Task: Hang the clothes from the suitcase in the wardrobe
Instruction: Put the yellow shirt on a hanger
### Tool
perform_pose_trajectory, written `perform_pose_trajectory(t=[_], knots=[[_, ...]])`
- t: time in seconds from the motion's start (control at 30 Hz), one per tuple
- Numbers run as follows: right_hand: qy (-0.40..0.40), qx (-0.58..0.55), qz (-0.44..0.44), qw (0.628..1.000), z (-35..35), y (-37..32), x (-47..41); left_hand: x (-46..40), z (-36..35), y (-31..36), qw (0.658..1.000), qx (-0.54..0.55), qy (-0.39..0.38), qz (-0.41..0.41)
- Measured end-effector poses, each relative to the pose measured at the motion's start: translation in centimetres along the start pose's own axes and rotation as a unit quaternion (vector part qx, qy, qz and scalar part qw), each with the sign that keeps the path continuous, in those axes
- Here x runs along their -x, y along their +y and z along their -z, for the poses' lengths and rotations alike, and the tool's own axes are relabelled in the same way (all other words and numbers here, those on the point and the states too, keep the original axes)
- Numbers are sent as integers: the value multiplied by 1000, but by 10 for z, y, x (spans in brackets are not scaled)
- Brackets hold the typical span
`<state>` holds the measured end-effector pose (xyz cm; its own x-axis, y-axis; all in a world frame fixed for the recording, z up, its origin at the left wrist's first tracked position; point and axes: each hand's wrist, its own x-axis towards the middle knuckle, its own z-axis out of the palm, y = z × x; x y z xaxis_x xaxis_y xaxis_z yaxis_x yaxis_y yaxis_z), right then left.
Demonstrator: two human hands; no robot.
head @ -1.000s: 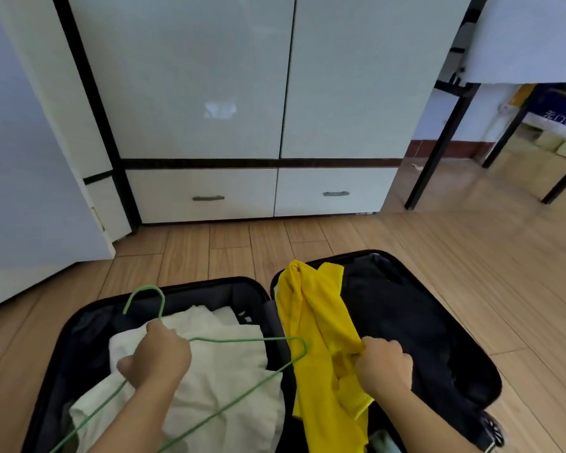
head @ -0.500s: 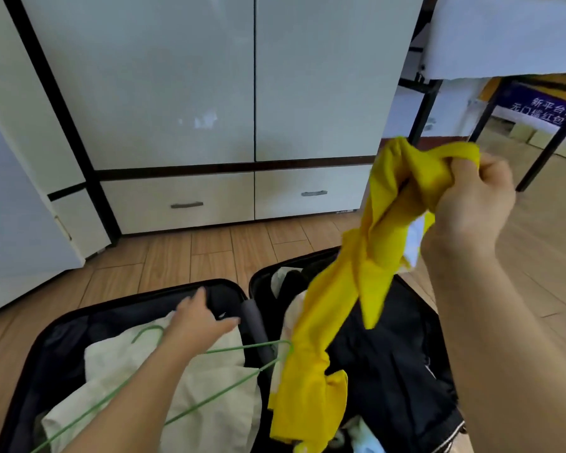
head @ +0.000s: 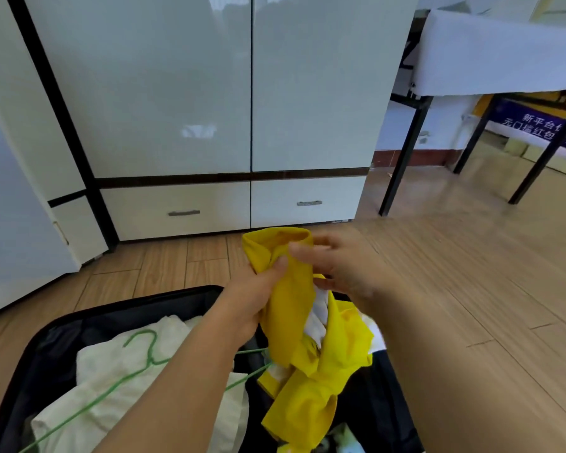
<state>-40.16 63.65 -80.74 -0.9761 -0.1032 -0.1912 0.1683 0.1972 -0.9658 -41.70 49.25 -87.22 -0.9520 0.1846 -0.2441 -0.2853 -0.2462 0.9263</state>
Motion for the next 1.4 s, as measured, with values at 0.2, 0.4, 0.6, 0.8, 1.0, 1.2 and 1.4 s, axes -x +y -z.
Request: perform_pose_trajectory(t=[0.2, 0.4, 0.6, 0.8, 1.0, 1.2, 1.4], knots=[[163, -94, -133, 973, -6, 23, -18, 8, 6, 10, 993, 76, 27, 88], [123, -252, -104, 954, 22, 26, -4, 2, 36, 13, 983, 69, 100, 136], [-14, 209, -53, 976, 38, 40, -2, -2, 39, 11, 975, 157, 14, 159], [21, 213, -140, 967, 1, 76, -17, -1, 21, 17, 977, 178, -25, 117], [53, -328, -217, 918, 28, 52, -22, -8, 50, -4, 935, -327, 126, 53], [-55, -328, -220, 917, 20, 47, -16, -1, 36, -26, 703, -651, 169, -231], [-88, -330, -205, 917, 25, 55, -21, 1, 3, -40, 722, -633, -35, -276]])
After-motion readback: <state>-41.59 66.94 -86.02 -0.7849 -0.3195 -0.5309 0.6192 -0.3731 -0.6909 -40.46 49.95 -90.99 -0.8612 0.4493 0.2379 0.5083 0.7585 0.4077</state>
